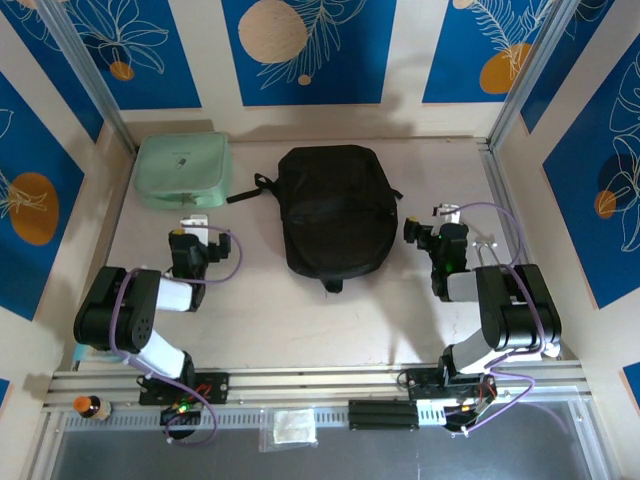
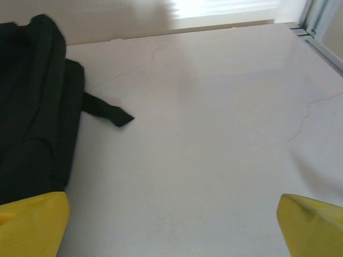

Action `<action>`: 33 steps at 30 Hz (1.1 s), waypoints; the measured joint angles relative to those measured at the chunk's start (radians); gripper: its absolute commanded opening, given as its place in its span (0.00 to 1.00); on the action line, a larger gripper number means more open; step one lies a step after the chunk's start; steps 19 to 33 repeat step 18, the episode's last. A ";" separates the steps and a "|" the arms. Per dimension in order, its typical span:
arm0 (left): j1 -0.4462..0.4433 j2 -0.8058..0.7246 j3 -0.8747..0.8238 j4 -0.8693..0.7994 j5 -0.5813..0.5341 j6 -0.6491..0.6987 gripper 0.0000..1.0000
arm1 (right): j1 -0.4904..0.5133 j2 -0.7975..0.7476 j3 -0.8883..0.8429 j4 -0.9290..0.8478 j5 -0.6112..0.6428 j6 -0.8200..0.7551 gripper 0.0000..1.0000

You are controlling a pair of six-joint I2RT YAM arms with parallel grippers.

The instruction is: Pack books, pencil case, and school supplies into a backpack

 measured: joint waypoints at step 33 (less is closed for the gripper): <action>0.000 0.000 0.022 -0.013 0.038 0.012 1.00 | -0.002 0.000 0.000 -0.026 -0.012 0.009 0.99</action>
